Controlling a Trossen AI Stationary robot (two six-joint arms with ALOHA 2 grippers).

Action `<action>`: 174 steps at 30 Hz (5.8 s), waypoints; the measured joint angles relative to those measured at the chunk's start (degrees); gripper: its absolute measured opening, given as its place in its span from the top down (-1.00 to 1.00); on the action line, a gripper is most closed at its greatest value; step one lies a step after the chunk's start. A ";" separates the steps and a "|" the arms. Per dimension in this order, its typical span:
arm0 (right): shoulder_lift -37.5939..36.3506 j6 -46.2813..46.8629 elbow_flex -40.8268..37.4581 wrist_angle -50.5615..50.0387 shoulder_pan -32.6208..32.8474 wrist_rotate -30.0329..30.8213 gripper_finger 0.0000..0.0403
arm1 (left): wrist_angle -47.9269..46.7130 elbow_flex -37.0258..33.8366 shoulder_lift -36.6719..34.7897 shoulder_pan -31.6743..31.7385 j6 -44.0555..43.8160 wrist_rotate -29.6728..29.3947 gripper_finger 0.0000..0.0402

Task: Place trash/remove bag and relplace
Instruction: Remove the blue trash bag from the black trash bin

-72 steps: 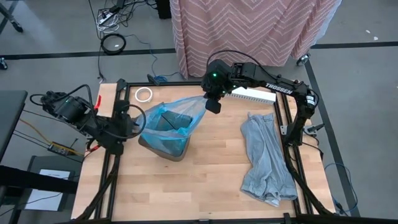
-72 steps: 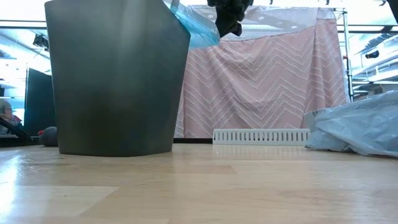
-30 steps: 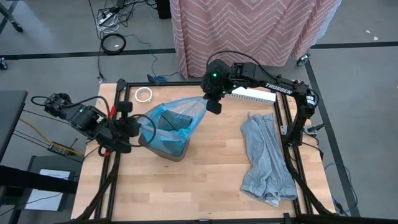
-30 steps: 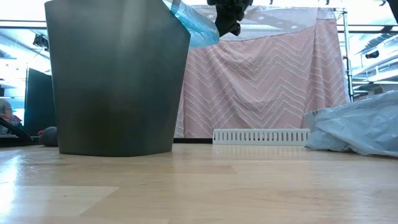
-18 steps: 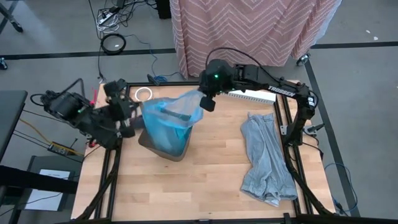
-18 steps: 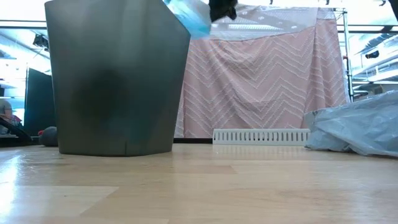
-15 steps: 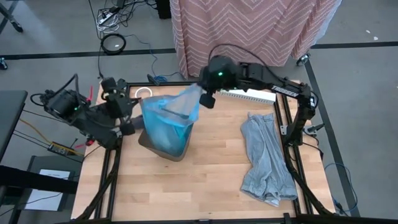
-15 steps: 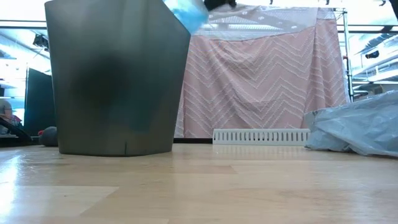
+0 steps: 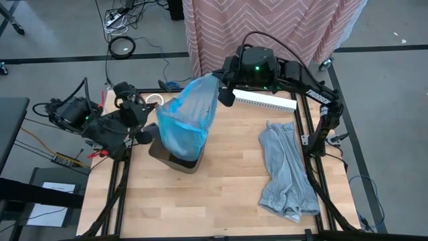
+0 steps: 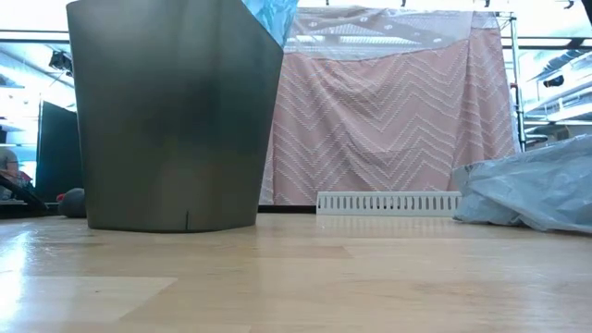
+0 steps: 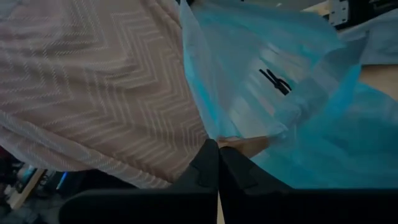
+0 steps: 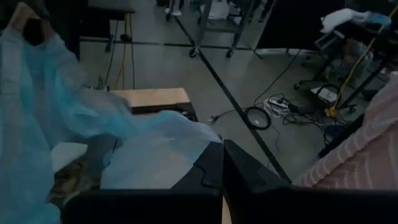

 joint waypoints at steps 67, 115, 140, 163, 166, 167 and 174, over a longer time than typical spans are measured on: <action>-3.09 -3.33 0.28 30.27 15.49 -4.28 1.00 | 55.56 7.58 0.76 -7.44 49.11 -29.53 0.99; -4.24 2.31 0.66 -7.60 11.32 4.57 0.46 | 7.95 7.61 -1.92 -8.79 -14.21 -15.34 0.99; -5.71 17.45 0.66 -29.12 14.17 9.22 0.56 | 2.56 5.01 -0.64 -8.76 -20.33 -11.26 0.99; -1.96 -14.60 0.70 -25.57 33.55 -4.64 0.39 | -1.24 -0.11 -0.68 -6.49 -30.36 -10.28 0.99; -0.19 -15.42 0.70 -25.57 34.09 -4.70 0.39 | -1.21 -0.11 -0.68 -6.49 -30.36 -10.26 0.99; 0.46 -15.45 0.70 -25.56 34.07 -4.71 0.39 | -1.21 -0.11 -0.68 -6.49 -30.36 -10.26 0.99; 3.70 -15.57 0.70 -25.50 32.62 -0.63 0.38 | -1.23 -0.09 -0.68 -6.51 -30.27 -10.23 0.99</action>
